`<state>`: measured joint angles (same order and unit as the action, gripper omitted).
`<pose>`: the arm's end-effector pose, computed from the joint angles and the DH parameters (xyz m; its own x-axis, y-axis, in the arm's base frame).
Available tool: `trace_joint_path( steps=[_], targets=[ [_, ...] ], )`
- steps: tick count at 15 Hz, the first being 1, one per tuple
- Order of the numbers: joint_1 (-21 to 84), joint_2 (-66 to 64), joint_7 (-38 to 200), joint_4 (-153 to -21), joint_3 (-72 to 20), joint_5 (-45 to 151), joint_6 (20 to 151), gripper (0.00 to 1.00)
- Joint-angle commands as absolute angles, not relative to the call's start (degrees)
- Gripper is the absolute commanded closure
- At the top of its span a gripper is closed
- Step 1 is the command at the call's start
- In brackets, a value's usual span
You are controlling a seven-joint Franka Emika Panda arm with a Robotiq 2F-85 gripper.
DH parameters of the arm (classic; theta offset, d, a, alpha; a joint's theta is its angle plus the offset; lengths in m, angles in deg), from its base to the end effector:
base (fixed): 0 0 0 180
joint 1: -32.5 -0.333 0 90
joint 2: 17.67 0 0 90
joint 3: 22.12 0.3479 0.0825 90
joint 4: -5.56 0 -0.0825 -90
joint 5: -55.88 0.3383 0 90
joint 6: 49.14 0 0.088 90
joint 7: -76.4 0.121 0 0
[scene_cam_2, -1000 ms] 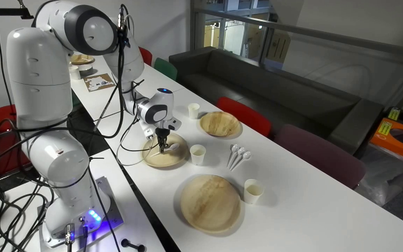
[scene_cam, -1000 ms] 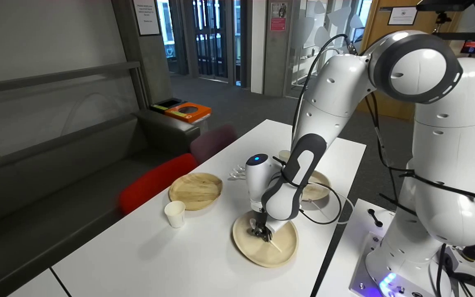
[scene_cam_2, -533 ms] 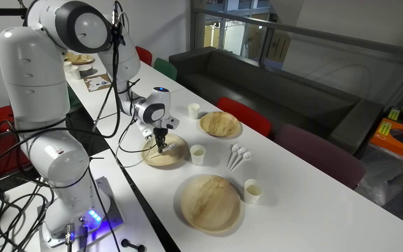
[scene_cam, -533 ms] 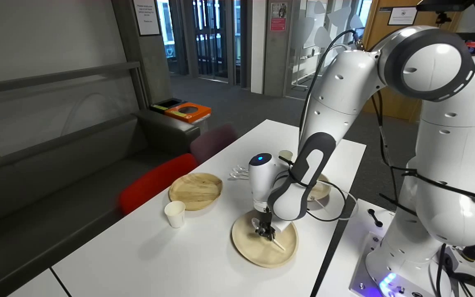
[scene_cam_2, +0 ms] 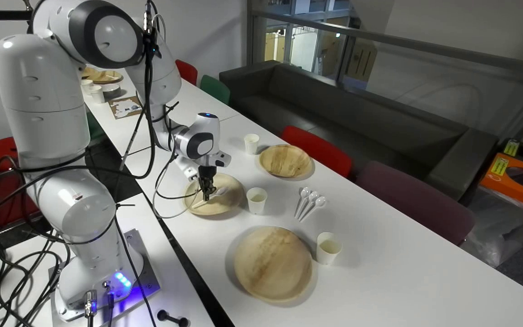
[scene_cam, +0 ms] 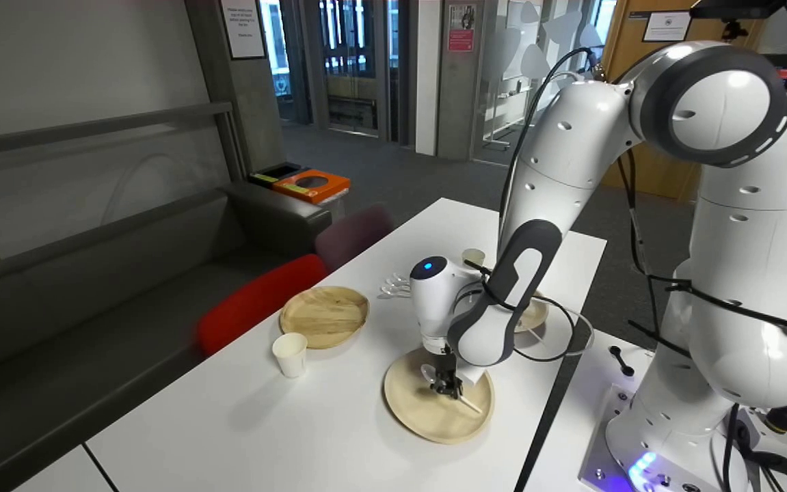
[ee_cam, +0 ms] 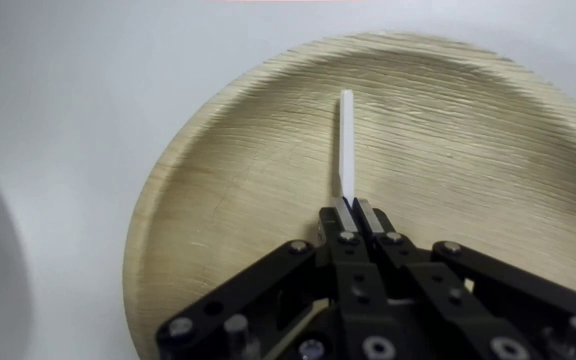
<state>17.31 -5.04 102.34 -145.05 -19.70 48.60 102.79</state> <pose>0.3760 0.1228 0.2185 0.9856 -0.0363 -0.1651 -0.0181 -0.9937 0.1108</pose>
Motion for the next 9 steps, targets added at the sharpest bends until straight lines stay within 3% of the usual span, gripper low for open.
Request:
trace_joint_path(
  steps=[1,9],
  targets=[
    [17.47,-6.79,100.07,-144.16,-19.25,45.81,96.66,0.99],
    [17.53,-6.28,99.54,-141.29,-18.36,43.65,92.58,0.99]
  ],
)
